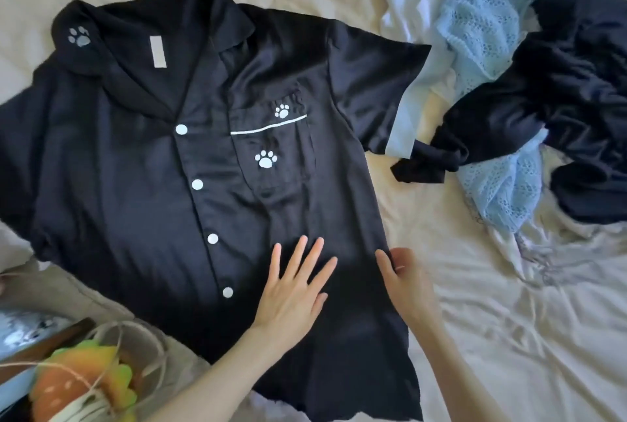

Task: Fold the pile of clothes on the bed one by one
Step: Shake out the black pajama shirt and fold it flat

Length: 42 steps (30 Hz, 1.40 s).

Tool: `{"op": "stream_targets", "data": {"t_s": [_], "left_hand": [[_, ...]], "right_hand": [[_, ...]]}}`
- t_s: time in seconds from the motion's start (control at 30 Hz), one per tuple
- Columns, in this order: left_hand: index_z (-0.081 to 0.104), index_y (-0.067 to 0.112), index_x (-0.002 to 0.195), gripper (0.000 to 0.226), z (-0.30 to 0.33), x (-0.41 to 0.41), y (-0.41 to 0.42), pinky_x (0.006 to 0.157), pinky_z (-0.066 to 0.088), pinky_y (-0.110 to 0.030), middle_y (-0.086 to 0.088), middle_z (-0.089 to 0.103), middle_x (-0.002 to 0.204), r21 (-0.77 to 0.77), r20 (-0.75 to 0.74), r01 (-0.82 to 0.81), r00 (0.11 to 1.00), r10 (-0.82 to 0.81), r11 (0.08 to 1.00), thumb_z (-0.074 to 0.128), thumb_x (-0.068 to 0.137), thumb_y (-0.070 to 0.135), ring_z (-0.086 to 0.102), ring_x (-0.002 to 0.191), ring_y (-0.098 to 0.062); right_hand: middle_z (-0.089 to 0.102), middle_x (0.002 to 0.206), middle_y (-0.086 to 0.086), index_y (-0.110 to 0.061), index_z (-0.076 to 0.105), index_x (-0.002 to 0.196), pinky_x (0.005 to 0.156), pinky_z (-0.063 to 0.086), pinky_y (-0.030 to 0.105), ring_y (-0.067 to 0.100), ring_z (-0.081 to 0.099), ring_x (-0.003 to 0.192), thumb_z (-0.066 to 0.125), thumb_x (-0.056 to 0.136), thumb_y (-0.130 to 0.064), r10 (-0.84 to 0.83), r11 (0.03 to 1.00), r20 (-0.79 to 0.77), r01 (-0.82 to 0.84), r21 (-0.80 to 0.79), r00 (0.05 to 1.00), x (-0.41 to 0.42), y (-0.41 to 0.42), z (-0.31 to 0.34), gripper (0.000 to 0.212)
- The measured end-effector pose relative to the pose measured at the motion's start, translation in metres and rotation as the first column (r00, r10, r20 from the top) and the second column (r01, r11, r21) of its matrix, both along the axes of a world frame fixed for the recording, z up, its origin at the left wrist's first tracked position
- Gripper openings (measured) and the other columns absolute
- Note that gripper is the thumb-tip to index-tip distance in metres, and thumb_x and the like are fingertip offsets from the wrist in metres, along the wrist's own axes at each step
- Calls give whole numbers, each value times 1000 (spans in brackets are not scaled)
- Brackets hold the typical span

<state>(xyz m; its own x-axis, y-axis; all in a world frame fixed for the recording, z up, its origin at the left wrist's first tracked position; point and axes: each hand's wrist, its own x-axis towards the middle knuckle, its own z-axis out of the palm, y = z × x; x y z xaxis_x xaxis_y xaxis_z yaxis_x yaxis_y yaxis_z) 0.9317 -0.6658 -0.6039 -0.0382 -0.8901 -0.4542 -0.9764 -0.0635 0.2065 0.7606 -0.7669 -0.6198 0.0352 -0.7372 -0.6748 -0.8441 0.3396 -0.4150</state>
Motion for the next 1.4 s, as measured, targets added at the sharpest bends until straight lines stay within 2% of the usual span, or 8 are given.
{"op": "stream_targets", "data": {"t_s": [0.3, 0.37, 0.47, 0.73, 0.83, 1.0, 1.2, 1.4], "left_hand": [[61, 25, 127, 62, 19, -20, 71, 99, 43, -55, -9, 48, 142, 174, -23, 12, 1000, -8, 985, 79, 70, 39, 47, 129, -31], [43, 29, 141, 63, 17, -22, 82, 109, 27, -55, -7, 29, 154, 184, -14, 40, 999, -38, 982, 66, 84, 40, 29, 140, -31], [9, 30, 151, 59, 9, -23, 95, 114, -3, -52, -2, -7, 159, 213, -38, 48, 998, -41, 976, 37, 99, 35, -6, 146, -29], [2, 29, 151, 62, 13, -37, 109, 115, -3, -50, 0, -12, 159, 258, -84, 80, 995, -60, 963, 36, 99, 25, -12, 146, -26], [29, 27, 148, 67, 22, -35, 113, 115, 15, -49, -7, 14, 158, 145, -103, 78, 993, -64, 986, 58, 88, 20, 12, 145, -31], [65, 6, 118, 54, 31, -3, 133, 93, 48, -48, -18, 56, 131, -41, -265, -282, 928, 262, 958, 74, 66, -5, 53, 122, -37], [50, 5, 130, 36, 34, 95, 171, 98, 39, -32, -14, 47, 135, 139, -336, -883, 384, 860, 449, 44, 95, 0, 48, 123, -28], [29, 16, 146, 48, 6, 210, 182, 111, 31, -40, -6, 33, 150, 329, -303, -930, -268, 915, -164, 42, 100, 12, 34, 136, -26]], "right_hand": [[57, 71, 4, -9, 53, 76, 64, 38, 34, 24, 54, 73, 46, 97, -34, -2, 953, -45, 16, 302, 999, -58, 70, 18, 34], [59, 72, 4, -10, 55, 77, 63, 38, 32, 23, 55, 72, 51, 95, -24, 3, 943, -17, 3, 333, 1000, -63, 71, 18, 23], [59, 71, 2, -7, 57, 80, 57, 37, 28, 20, 54, 68, 55, 93, -19, -19, 962, -20, 24, 273, 1000, -70, 70, 19, 18], [56, 74, -2, -12, 47, 87, 51, 37, 26, 11, 51, 65, 52, 95, -29, -70, 997, -161, 75, 25, 984, -91, 99, 37, 20], [60, 84, 4, -11, 46, 94, 56, 39, 30, 17, 52, 69, 54, 94, -33, -67, 997, -268, 76, 21, 961, -93, 102, 43, 24], [46, 135, 12, -9, 41, 135, 97, 34, 48, 33, 39, 125, 53, 94, -32, 42, 988, -376, -96, -123, 926, -63, 95, 53, 48], [34, 151, 10, -12, 39, 142, 112, 23, 49, 29, 28, 140, 50, 96, -31, 450, 816, -305, -525, -243, 840, 38, 92, 53, 51], [28, 154, 10, -13, 39, 144, 113, 18, 56, 29, 22, 144, 53, 95, -30, 739, 573, -202, -757, -315, 643, 155, 113, 35, 54]]}}
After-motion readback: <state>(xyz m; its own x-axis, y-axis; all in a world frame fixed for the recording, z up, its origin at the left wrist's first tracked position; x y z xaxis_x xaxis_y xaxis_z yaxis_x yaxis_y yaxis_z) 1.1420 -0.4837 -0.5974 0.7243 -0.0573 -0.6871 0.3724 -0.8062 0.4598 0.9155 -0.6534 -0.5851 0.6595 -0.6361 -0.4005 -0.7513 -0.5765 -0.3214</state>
